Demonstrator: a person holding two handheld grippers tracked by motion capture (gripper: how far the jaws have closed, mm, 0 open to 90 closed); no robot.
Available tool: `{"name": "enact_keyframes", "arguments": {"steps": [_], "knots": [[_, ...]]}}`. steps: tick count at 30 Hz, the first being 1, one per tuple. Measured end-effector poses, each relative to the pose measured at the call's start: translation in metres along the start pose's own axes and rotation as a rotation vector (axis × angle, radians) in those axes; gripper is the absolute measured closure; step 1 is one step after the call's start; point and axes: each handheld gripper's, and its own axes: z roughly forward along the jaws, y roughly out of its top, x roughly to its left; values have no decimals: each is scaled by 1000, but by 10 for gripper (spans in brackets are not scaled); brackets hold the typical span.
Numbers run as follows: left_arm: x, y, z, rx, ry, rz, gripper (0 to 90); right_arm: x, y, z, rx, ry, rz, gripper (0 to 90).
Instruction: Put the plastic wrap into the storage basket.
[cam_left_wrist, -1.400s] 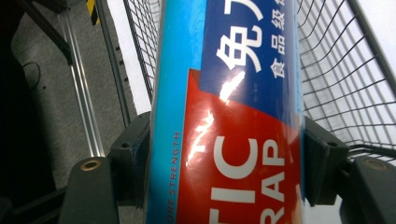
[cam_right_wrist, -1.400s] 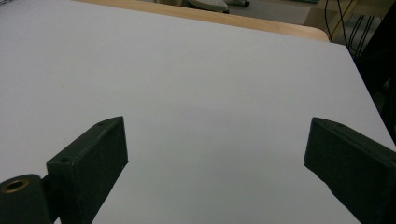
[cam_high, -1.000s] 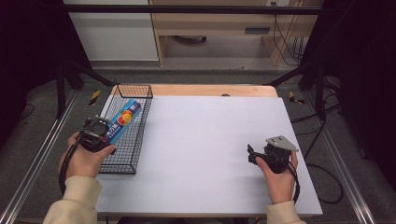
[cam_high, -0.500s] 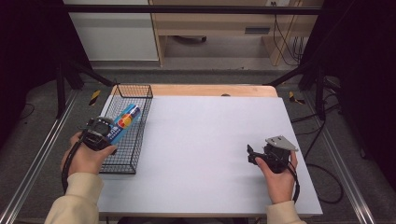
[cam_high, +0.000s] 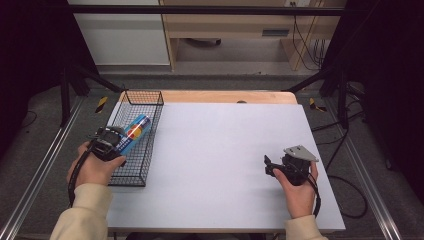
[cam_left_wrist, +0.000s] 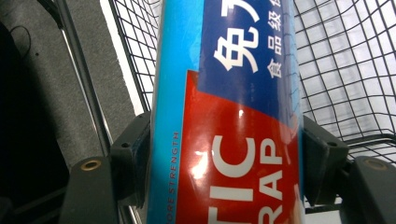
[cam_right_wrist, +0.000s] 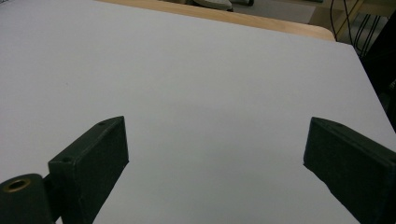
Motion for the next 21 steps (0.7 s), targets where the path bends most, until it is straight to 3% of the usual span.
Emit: {"name": "enact_keyframes", "arguments": {"steps": [10, 21], "knots": [[-5, 2, 0, 3, -38, 3, 316, -1, 0, 0, -2, 1, -2, 69], [-4, 2, 0, 4, -47, -6, 316, 0, 0, 0, 2, 4, -1, 69]]}}
